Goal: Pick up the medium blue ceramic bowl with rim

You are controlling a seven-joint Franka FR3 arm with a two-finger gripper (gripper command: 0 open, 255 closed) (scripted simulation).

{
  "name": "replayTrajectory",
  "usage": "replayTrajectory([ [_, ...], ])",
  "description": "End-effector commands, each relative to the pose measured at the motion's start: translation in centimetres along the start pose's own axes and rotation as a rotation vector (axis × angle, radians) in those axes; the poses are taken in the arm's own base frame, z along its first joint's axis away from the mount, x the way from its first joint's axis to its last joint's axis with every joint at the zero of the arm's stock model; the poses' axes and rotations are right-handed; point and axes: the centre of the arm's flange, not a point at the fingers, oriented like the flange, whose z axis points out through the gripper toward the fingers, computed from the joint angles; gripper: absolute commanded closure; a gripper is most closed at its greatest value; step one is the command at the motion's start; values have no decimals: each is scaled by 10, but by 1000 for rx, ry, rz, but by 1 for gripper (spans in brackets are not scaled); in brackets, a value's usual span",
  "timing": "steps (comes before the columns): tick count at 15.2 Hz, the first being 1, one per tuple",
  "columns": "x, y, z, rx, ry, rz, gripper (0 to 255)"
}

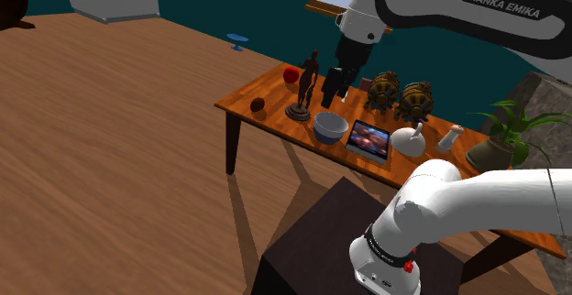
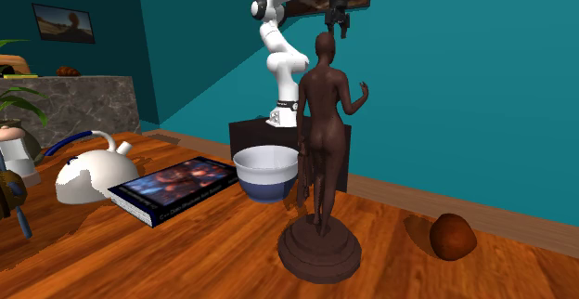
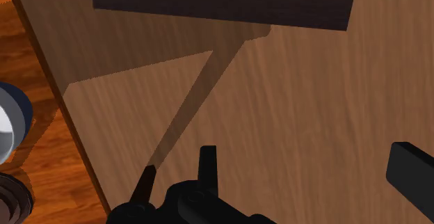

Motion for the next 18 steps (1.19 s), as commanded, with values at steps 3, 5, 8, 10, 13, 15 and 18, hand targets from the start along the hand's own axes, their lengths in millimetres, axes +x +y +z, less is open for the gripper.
replayTrajectory([
  [3, 7, 16, 18, -10, -1, 3, 0],
  [5, 15, 33, 36, -20, -2, 7, 0],
  [8, 25, 58, 63, -35, -4, 12, 0],
  [10, 32, 75, 80, -45, -5, 15, 0],
  [13, 43, 101, 106, -60, -7, 20, 0],
  [15, 50, 118, 123, -70, -8, 24, 0],
  [18, 60, 145, 149, -84, -10, 29, 0],
])
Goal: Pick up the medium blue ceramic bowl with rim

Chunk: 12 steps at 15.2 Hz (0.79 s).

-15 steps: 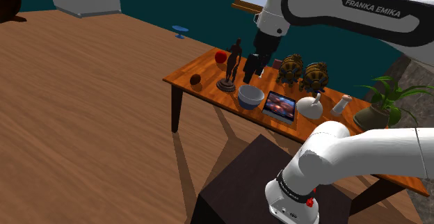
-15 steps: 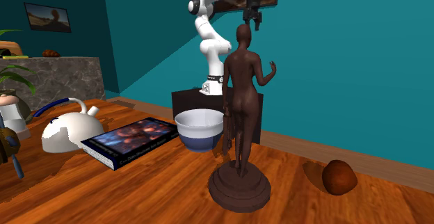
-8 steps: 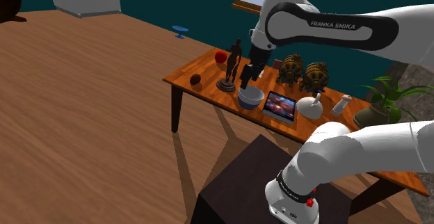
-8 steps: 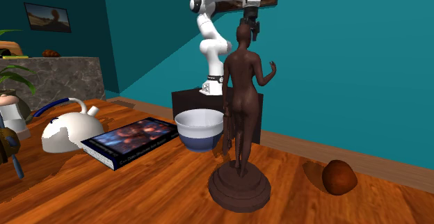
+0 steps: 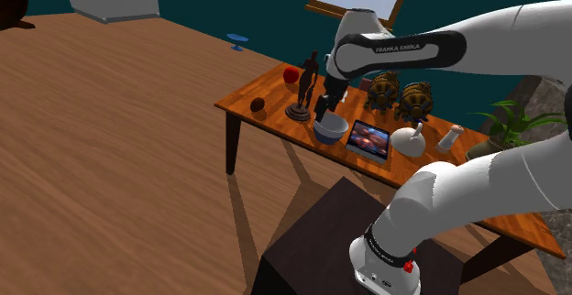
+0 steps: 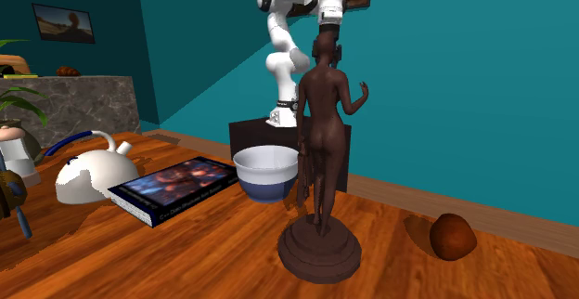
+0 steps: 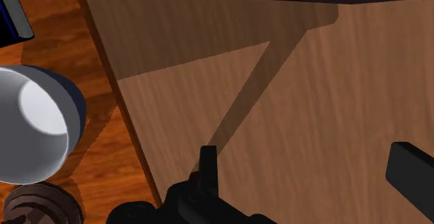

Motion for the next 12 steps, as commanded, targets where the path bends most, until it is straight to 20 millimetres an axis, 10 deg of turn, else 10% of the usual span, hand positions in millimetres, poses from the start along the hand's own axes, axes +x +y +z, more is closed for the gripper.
replayTrajectory([
  [1, 8, 15, 20, -11, 0, 3, 0],
  [12, 47, 109, 117, -66, -6, 22, 0],
])
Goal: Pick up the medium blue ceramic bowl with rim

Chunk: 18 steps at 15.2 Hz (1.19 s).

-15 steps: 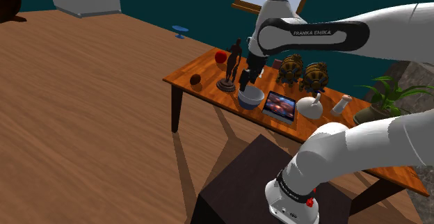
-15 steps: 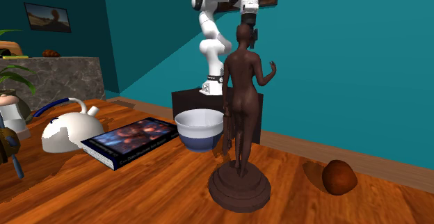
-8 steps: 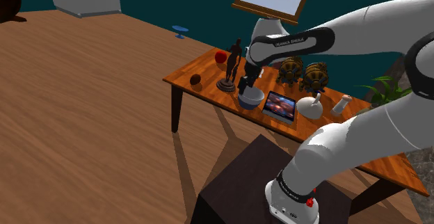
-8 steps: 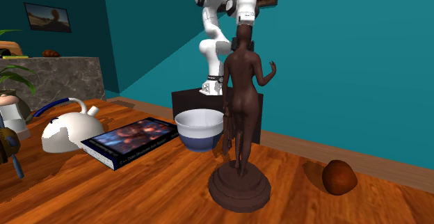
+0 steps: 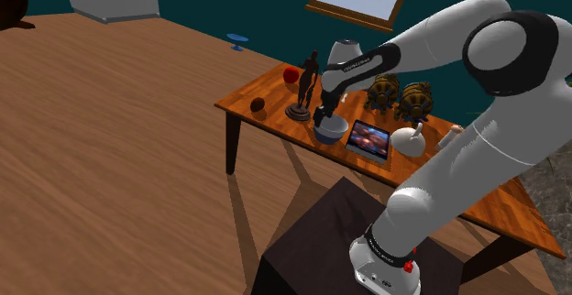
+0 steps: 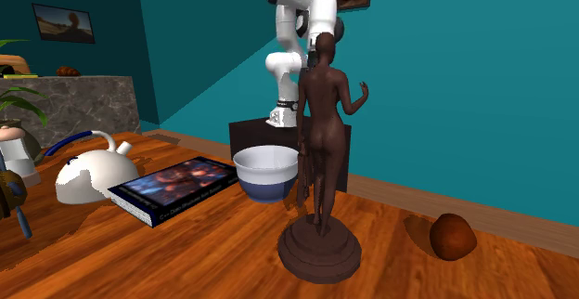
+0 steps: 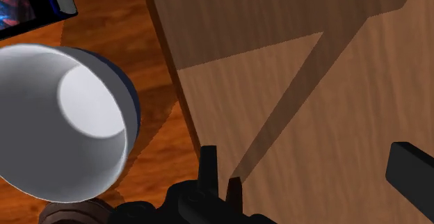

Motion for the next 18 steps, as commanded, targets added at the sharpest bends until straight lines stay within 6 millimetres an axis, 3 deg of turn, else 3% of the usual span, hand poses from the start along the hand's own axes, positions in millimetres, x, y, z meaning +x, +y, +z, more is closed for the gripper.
replayTrajectory([
  [1, 8, 16, 17, -11, 0, 3, 0],
  [15, 57, 135, 139, -81, -8, 26, 0],
  [18, 57, 133, 155, -81, -8, 26, 0],
])
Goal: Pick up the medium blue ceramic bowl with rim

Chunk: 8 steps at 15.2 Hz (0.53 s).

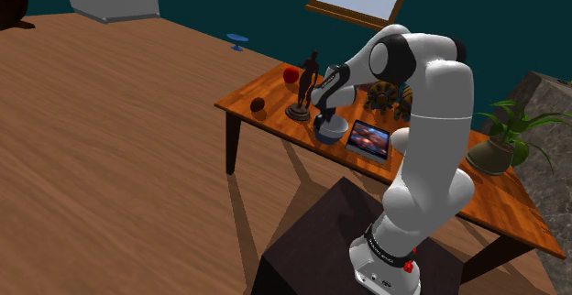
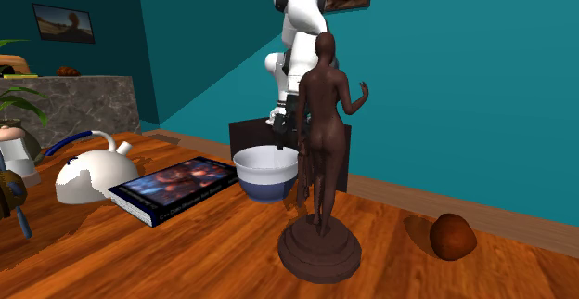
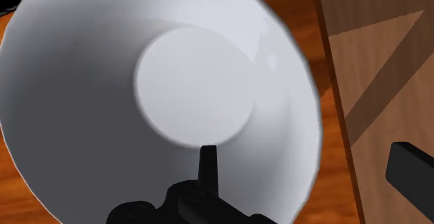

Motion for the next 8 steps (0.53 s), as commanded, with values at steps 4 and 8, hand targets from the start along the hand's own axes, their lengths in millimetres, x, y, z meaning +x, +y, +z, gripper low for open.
replayTrajectory([
  [4, 0, -4, 26, -1, 1, 0, 0],
  [8, 0, -5, 29, -1, 0, 0, 255],
])
